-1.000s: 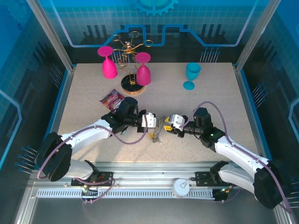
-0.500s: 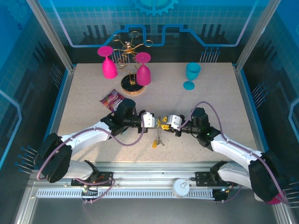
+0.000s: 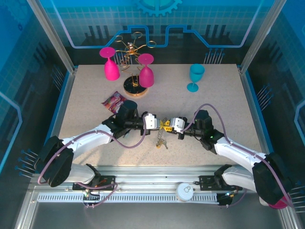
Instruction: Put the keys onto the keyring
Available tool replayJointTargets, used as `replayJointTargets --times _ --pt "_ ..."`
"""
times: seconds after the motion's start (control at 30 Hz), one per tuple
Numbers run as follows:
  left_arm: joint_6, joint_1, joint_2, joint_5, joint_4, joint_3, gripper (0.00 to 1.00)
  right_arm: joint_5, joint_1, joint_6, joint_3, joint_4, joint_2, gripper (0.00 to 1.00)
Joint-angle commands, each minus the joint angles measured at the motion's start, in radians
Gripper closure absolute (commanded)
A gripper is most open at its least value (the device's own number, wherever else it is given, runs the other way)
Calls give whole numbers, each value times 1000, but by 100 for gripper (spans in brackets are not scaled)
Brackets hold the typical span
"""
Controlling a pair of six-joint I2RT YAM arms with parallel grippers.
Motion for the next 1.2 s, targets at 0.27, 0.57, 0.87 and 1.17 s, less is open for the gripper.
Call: replayJointTargets --times 0.27,0.57,0.87,1.17 --pt "-22 5 0 66 19 -7 99 -15 31 -6 -17 87 22 100" --pt "-6 8 25 41 4 -25 92 -12 31 -5 -31 97 31 100" --pt "-7 10 25 6 -9 -41 79 0 30 -7 -37 93 33 100" --pt "-32 13 22 -34 -4 -76 76 -1 30 -3 -42 96 41 100"
